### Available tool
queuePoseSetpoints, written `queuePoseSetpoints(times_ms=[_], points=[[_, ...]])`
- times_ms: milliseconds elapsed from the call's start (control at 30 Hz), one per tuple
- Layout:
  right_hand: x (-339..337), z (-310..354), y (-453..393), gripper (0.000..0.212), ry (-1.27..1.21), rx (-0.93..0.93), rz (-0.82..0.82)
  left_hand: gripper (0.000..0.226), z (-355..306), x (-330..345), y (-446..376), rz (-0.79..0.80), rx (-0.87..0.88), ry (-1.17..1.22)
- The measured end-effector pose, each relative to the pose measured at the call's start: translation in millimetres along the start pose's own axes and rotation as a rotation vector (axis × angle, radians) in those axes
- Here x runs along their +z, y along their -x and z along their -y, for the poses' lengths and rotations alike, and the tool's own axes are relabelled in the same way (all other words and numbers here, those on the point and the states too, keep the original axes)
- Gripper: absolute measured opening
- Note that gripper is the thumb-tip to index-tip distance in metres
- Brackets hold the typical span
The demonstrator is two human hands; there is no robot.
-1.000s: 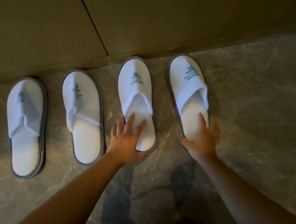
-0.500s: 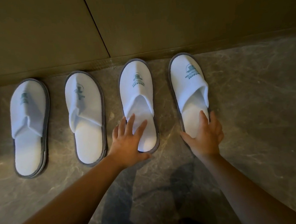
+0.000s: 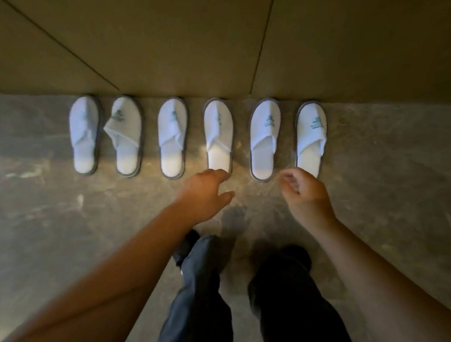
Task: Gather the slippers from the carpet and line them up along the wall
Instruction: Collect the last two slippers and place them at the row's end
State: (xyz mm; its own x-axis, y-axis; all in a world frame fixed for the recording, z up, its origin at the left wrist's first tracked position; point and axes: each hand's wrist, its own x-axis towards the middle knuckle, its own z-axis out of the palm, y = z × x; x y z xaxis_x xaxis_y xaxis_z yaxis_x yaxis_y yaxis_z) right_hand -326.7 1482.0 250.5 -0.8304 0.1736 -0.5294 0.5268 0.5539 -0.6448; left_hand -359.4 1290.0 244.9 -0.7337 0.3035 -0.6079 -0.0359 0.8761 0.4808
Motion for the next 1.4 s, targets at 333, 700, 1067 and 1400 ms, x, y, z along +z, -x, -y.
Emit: queuePoseSetpoints(times_ms=[333,700,1067,1400], points=[[-77,242,172,0.017,-0.015,-0.141,0.267,0.045,-50,-209,248,-0.189,-0.12,0.179],[-54,312,203,0.008,0.132,-0.386,0.511,0.042,-35,-255,373,-0.562,-0.426,0.408],[127,489,272,0.014,0.324,-0.879,0.95,0.041,67,-205,506,-1.018,-0.889,0.895],[312,606,328,0.019,0.444,-0.856,0.998,0.043,270,-272,591,-1.044,-1.007,0.912]])
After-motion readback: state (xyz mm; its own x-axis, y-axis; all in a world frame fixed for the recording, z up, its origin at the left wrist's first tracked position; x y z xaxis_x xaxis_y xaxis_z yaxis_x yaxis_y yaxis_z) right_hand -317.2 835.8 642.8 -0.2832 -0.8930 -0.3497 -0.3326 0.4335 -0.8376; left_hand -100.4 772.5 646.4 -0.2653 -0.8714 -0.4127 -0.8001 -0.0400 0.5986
